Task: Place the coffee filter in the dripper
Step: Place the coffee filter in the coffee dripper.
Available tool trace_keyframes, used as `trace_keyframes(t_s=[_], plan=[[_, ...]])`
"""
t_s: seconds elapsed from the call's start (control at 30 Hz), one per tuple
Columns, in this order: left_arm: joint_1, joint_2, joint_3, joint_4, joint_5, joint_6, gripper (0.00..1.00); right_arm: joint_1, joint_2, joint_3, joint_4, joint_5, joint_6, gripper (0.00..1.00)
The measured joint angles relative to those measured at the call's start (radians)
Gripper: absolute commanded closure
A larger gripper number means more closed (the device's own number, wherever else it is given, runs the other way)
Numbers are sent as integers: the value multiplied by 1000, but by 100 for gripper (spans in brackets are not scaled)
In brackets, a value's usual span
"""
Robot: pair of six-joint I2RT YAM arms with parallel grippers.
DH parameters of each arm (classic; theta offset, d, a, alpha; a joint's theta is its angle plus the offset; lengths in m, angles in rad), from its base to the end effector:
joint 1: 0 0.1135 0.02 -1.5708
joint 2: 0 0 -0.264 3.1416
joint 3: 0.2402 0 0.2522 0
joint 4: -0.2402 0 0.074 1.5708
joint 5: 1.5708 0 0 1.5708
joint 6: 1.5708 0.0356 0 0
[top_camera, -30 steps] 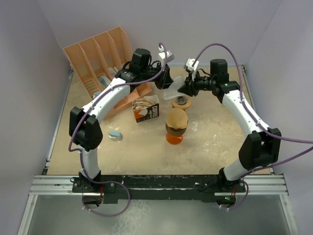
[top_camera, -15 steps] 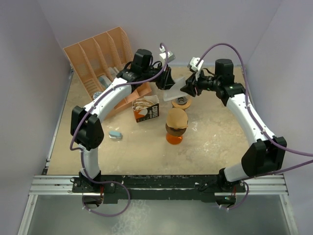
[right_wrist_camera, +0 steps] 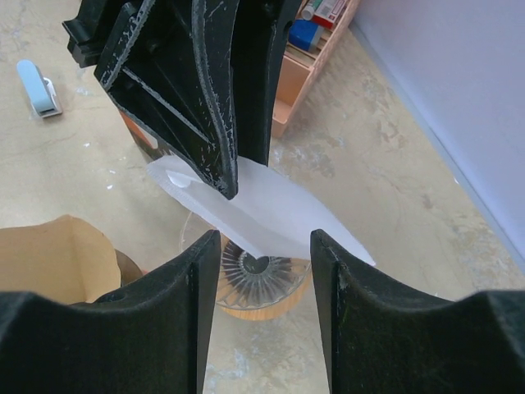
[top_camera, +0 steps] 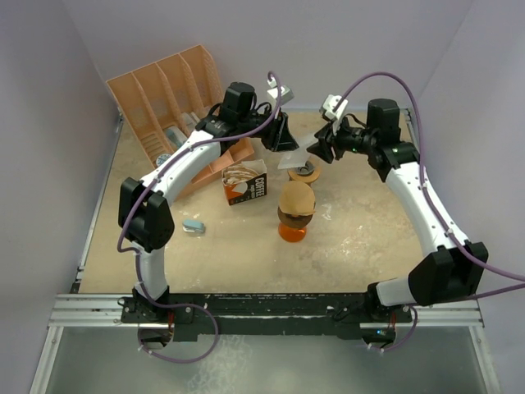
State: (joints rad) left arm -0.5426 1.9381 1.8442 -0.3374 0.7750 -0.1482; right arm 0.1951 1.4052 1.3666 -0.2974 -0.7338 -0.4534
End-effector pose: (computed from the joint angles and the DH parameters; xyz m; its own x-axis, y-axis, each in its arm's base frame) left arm 0.3765 -0.2561 0.3551 -0.4889 0.1716 -0.8553 0.8504 0.3123 -0.4234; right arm 0.3077 0.0851 0.3913 0.0440 -0.3229 -0.9454 -0.8287 0.5168 -0.2150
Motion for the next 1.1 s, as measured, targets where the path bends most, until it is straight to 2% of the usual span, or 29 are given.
trace_keyframes(t_s=[0.23,0.3,0.4,0.53,0.6,0.83,1.1], plan=[[-1,0,0,-2,-1,2,69,0,-6,27,-40,19,-37,45],[-1,0,0,-3,-2,2,71,0,-6,41,-61,19,-60,45],[-1,0,0,-10,-3,10,79,0,-4,67,-103,17,-118,44],[-3,0,0,-26,-4,18,95,0,8,120,-170,11,-224,44],[-6,0,0,-29,-4,28,98,1,17,143,-194,10,-275,44],[-23,0,0,-43,-4,69,100,15,83,193,-294,9,-459,45],[-28,1,36,-111,-6,137,100,20,122,193,-367,9,-563,46]])
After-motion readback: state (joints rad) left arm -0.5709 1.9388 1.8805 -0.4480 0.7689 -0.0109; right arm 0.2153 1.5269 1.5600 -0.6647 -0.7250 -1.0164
